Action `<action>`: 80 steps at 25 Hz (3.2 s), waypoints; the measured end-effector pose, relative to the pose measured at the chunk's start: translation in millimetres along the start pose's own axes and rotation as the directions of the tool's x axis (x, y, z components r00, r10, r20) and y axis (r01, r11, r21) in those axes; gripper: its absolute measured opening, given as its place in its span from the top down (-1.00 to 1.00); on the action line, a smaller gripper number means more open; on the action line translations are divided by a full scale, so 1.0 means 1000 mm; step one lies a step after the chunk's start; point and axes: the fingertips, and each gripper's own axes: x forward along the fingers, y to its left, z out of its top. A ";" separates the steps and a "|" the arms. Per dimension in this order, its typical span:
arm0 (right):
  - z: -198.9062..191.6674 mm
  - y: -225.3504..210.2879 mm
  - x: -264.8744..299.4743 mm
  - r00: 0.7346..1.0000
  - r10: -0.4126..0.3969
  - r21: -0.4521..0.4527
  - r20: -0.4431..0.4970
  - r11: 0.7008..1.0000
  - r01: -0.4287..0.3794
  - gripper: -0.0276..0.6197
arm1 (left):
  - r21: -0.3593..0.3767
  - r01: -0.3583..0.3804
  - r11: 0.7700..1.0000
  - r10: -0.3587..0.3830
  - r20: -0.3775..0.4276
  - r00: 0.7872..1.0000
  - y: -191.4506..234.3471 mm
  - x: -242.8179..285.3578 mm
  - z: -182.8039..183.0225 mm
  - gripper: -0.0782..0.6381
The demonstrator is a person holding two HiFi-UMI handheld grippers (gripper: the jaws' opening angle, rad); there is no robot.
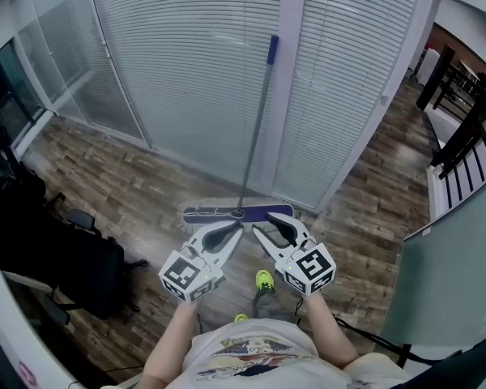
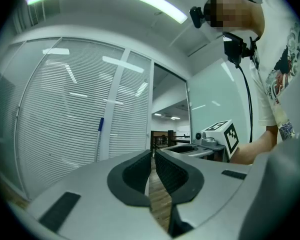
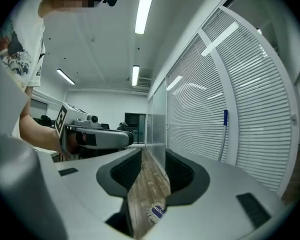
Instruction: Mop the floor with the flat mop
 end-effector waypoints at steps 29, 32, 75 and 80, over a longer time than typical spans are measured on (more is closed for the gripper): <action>0.015 -0.297 0.153 0.996 0.085 -0.009 -0.016 0.996 -0.086 0.52 | 0.055 -0.128 0.990 0.129 -0.012 0.992 0.206 0.259 0.003 0.64; 0.015 -0.312 0.161 0.997 0.075 0.007 -0.023 0.997 -0.075 0.52 | 0.046 -0.148 0.988 0.149 -0.010 0.989 0.219 0.270 0.002 0.64; 0.007 -0.591 0.403 0.917 -0.384 0.030 -0.104 0.921 0.389 0.42 | 0.005 0.084 0.996 -0.084 -0.005 0.996 0.527 0.411 -0.011 0.64; 0.018 -0.606 0.416 0.929 -0.352 0.042 -0.111 0.933 0.358 0.40 | -0.004 0.072 0.997 -0.072 0.000 0.997 0.529 0.413 0.003 0.64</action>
